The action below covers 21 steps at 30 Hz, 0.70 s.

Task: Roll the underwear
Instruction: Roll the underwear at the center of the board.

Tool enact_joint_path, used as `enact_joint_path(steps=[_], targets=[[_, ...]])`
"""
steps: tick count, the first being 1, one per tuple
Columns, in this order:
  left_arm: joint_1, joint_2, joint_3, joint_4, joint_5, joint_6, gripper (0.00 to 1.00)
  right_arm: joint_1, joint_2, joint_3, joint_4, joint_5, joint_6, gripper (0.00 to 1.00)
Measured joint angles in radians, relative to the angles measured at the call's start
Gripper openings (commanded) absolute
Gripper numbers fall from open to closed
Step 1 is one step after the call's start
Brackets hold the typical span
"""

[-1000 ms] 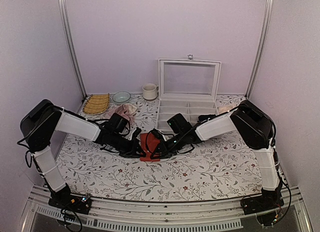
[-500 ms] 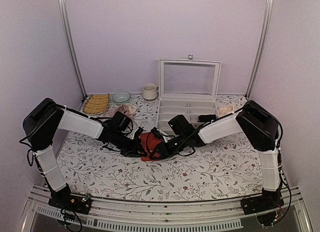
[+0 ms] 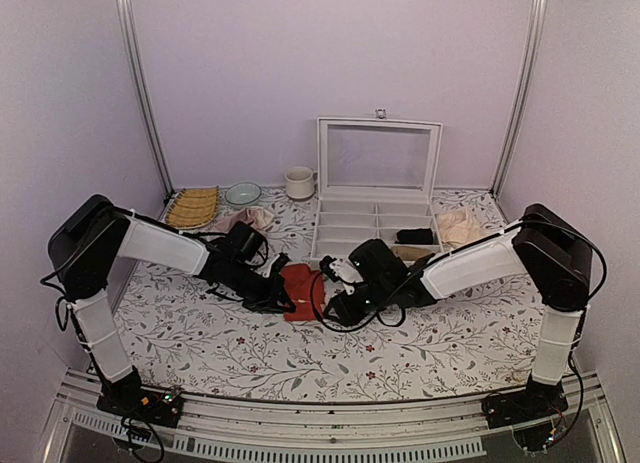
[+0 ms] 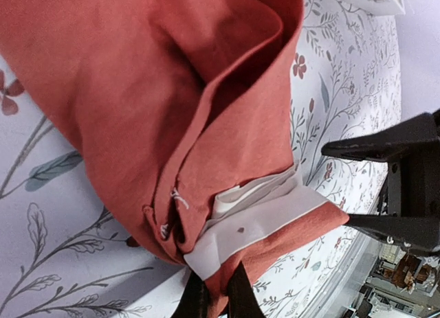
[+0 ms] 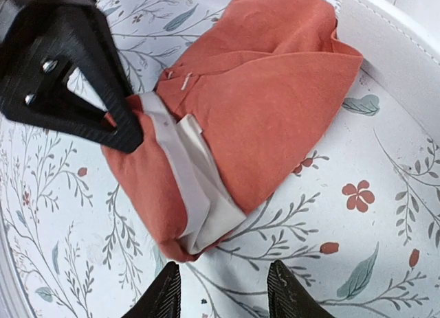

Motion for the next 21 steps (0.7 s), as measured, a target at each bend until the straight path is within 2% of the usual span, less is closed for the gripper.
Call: enact_joint_path(steps=[4,11,21], targets=[[0.000,0.001,0.003,-0.006,-0.002,0.002,0.00,0.087,-0.069,-0.069,0.035,0.129,-0.111,0.44],[0.000,0.004,0.008,-0.012,-0.002,0.005,0.00,0.232,-0.085,-0.076,0.134,0.313,-0.331,0.46],[0.000,0.005,0.011,-0.018,-0.001,0.007,0.00,0.251,-0.082,-0.020,0.190,0.407,-0.529,0.46]])
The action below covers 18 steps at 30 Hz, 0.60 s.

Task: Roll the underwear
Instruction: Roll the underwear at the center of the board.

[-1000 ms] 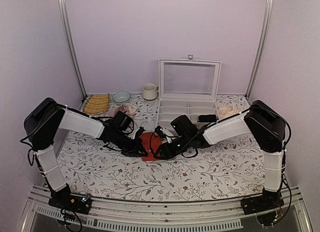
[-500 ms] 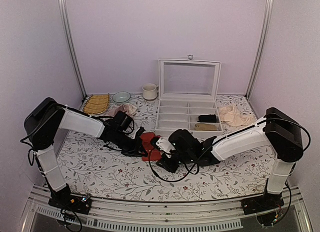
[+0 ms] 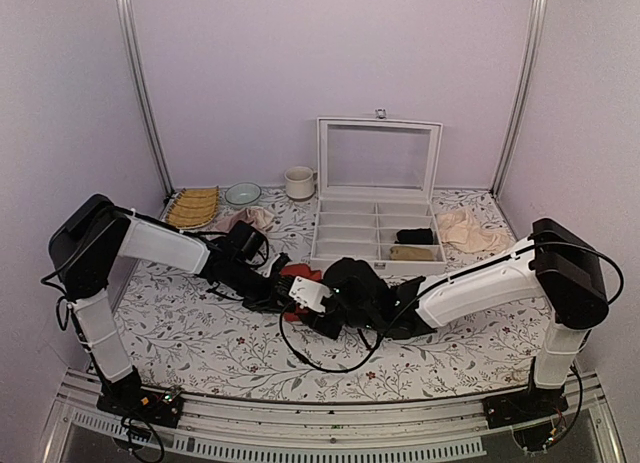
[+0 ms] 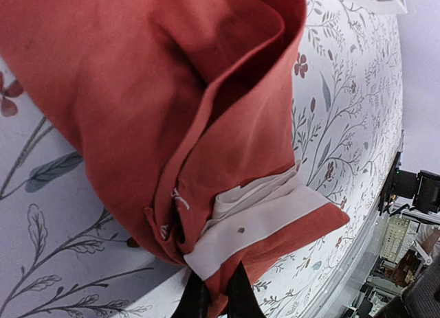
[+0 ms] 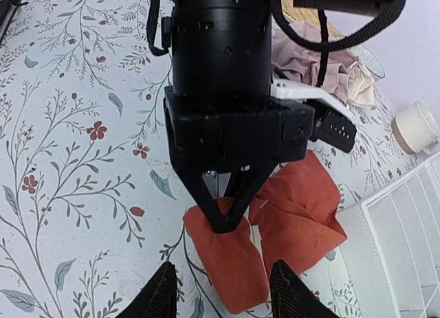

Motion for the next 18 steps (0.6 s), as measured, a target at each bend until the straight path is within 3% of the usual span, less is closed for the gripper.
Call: enact_joint_path(steps=[18], targets=[[0.000,0.000,0.003,-0.006,0.000,0.003,0.00,-0.020,0.096,0.021,0.013,-0.056,-0.040,0.46]])
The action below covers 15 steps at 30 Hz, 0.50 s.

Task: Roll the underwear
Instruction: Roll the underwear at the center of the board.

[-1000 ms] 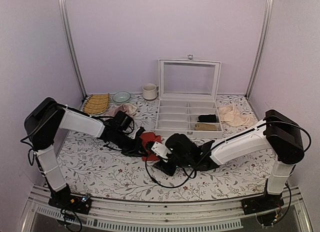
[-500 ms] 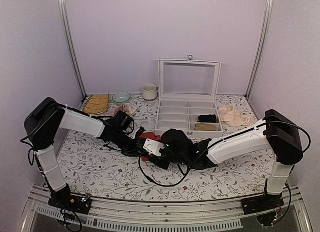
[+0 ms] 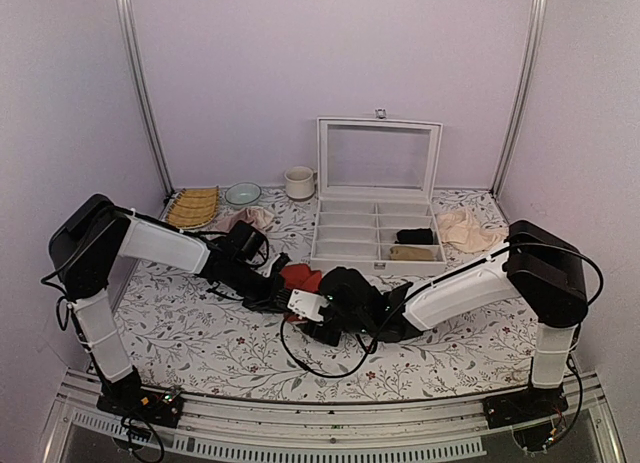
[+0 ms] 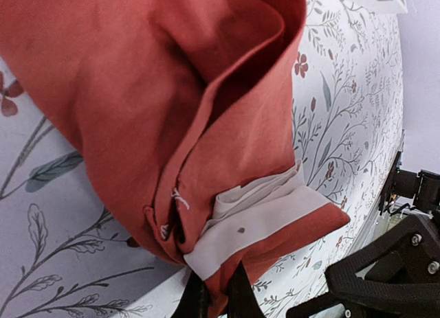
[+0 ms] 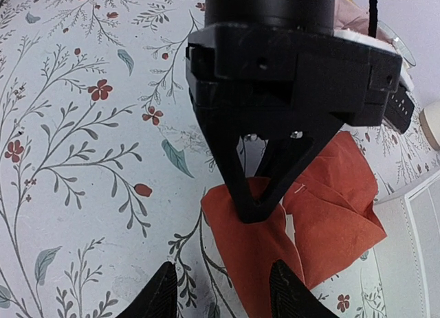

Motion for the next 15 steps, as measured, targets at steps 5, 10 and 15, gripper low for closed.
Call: enact_joint_path(steps=[5,10,15], targets=[[0.000,0.000,0.000,0.000,0.000,0.000,0.00,-0.016,0.029,0.000,-0.002,-0.003,0.000,0.46],[0.000,0.000,0.000,0.000,0.000,0.001,0.00,-0.032,0.049,0.000,-0.002,-0.007,-0.001,0.46],[0.000,0.000,0.000,0.000,0.000,0.003,0.00,-0.040,0.069,0.016,-0.001,-0.010,-0.005,0.46]])
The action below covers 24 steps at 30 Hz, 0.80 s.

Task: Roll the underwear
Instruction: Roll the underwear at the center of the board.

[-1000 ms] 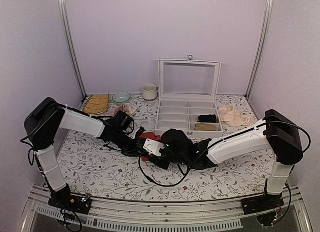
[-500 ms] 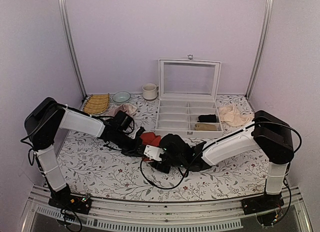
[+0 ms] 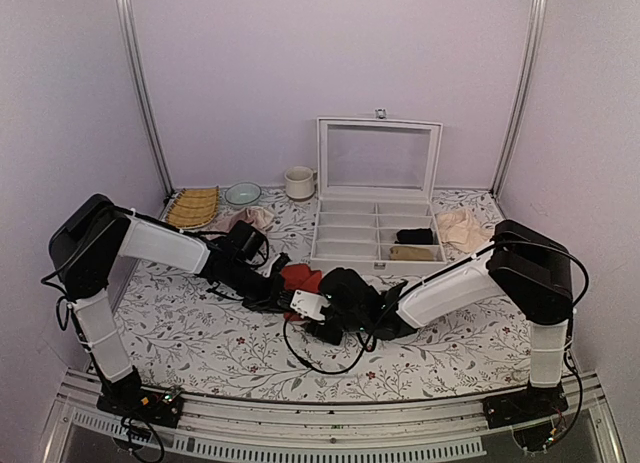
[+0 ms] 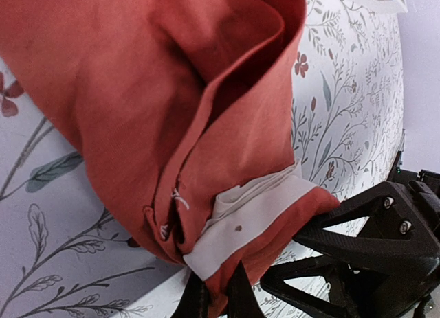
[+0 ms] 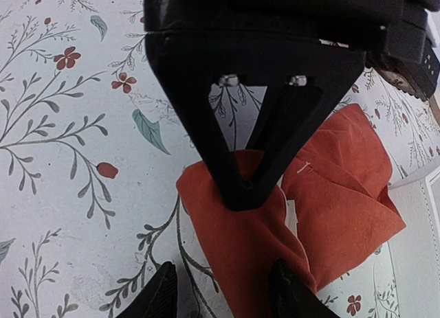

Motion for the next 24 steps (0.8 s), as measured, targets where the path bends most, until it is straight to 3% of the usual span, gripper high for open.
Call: enact_joint_path(steps=[9,16,24], targets=[[0.000,0.000,0.000,-0.001,0.000,0.004,0.00,-0.014,0.026,0.020,0.005,-0.013,-0.004,0.41],[0.000,0.000,0.000,-0.002,0.000,0.009,0.00,-0.029,0.031,0.020,0.021,-0.022,-0.002,0.26],[0.000,0.000,0.000,-0.003,-0.001,0.011,0.00,-0.034,0.035,0.020,0.028,-0.037,0.002,0.17]])
